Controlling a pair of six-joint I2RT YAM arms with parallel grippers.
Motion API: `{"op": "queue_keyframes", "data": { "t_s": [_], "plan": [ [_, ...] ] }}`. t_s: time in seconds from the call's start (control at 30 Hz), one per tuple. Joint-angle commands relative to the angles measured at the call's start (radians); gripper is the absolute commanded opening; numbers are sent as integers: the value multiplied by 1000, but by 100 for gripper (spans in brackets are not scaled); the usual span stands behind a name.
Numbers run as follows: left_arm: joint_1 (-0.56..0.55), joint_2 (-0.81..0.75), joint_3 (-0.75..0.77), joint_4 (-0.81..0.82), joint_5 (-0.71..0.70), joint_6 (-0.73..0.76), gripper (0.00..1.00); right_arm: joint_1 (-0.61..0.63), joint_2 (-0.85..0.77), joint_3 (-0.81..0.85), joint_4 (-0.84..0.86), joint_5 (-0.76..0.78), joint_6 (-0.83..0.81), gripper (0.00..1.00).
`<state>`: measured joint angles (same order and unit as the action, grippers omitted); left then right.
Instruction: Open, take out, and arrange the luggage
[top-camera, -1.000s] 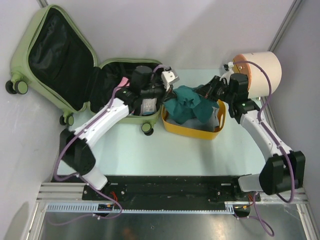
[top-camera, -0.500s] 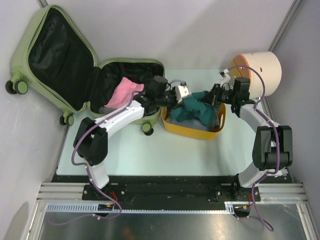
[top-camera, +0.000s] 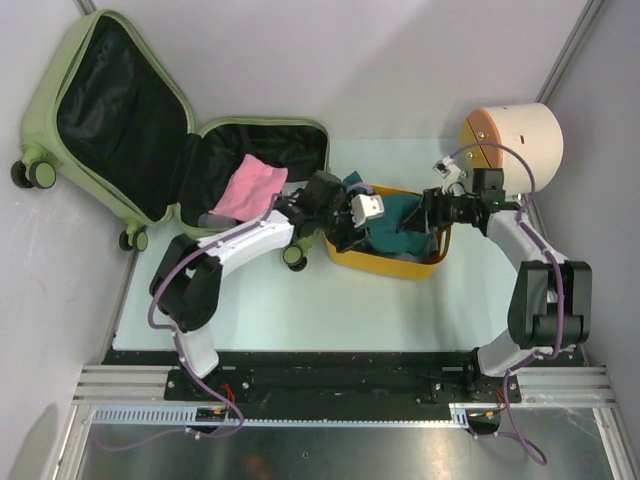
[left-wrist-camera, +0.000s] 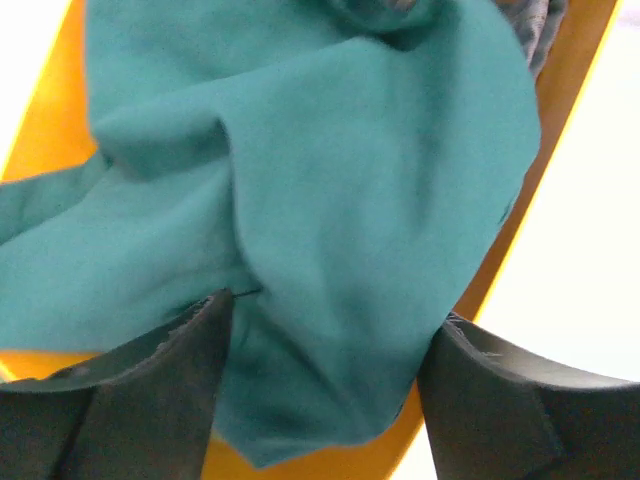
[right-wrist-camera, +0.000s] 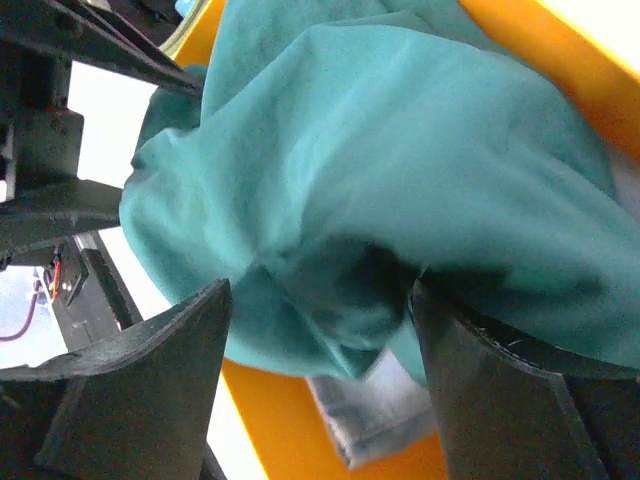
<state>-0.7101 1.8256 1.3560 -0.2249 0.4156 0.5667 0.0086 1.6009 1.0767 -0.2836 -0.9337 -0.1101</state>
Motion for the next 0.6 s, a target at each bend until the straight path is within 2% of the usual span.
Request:
{"op": "queue_keyframes", "data": {
  "t_s": [0.0, 0.17, 0.3, 0.43, 0.57],
  "plan": [
    [55, -173, 80, -96, 93, -60, 78, -51, -139, 74, -159, 41, -26, 78],
    [87, -241, 91, -168, 153, -61, 84, -73, -246, 149, -301, 67, -91, 78],
    [126, -239, 120, -200, 210, -65, 85, -47, -265, 183, -201, 76, -59, 79],
    [117, -148, 219, -202, 215, -76, 87, 79, -188, 235, -161, 160, -100, 79],
    [97, 8, 337, -202, 195, -125, 92, 152, -78, 264, -255, 213, -239, 81]
  ]
}}
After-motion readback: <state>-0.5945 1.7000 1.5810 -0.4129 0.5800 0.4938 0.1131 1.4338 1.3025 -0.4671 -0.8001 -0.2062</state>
